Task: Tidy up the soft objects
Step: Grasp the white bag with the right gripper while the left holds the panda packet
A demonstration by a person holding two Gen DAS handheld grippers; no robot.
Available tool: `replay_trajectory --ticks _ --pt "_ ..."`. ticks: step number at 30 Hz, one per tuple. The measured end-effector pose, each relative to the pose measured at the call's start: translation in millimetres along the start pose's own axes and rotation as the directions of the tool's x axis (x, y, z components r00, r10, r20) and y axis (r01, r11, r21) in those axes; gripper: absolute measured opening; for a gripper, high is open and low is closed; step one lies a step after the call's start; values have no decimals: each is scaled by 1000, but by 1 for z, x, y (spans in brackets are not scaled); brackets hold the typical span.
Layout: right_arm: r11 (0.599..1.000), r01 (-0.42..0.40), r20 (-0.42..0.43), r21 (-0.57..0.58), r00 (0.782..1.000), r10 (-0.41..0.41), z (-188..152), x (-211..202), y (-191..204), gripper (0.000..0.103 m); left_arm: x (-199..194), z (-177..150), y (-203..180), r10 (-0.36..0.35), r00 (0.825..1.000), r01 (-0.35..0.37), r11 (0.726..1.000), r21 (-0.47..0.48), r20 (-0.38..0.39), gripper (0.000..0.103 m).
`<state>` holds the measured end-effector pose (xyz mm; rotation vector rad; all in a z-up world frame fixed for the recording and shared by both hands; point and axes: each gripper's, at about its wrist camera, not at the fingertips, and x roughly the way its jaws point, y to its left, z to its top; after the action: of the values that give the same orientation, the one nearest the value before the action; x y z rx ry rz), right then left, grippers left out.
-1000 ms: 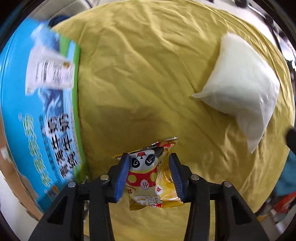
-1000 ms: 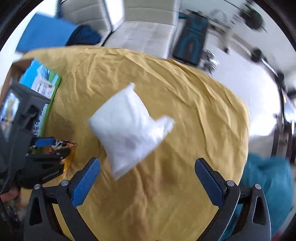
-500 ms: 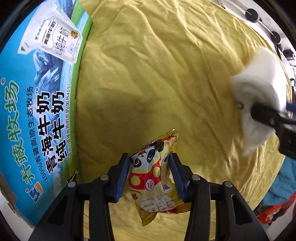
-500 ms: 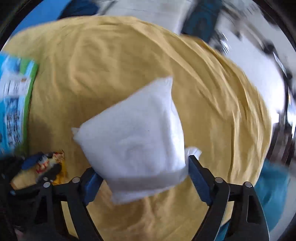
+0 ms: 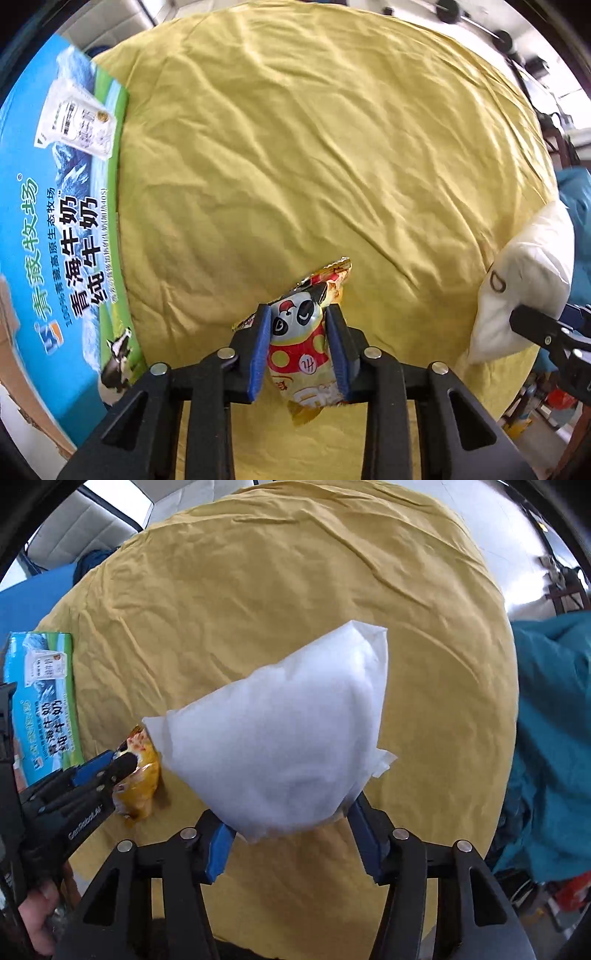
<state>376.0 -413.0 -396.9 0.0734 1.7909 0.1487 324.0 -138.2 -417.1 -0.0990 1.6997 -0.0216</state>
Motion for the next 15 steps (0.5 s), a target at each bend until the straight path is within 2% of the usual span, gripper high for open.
replay_trajectory --ticks 3,6,9,11,13,15 --pt "1000 -5 -10 9 1000 5 -17 3 -3 58 -8 -12 -11 -1 1000 0 999 41 13 26" --pt "999 36 -16 2 999 -36 -26 20 -2 59 -6 -21 -16 -5 1000 4 997 76 10 28" --pt "998 67 -21 -4 998 -67 -22 33 10 65 0 -18 -17 2 1000 -3 997 76 17 41" --pt "997 80 -20 -1 997 -80 -24 36 15 68 11 -18 -11 -10 1000 11 999 47 -16 51" --pt "994 104 -22 -14 994 -104 -21 40 21 69 22 -18 2 -48 998 48 999 1 -51 60" --pt "994 110 -23 -9 994 -110 -19 43 25 70 35 -18 15 -98 990 94 995 -45 -97 61"
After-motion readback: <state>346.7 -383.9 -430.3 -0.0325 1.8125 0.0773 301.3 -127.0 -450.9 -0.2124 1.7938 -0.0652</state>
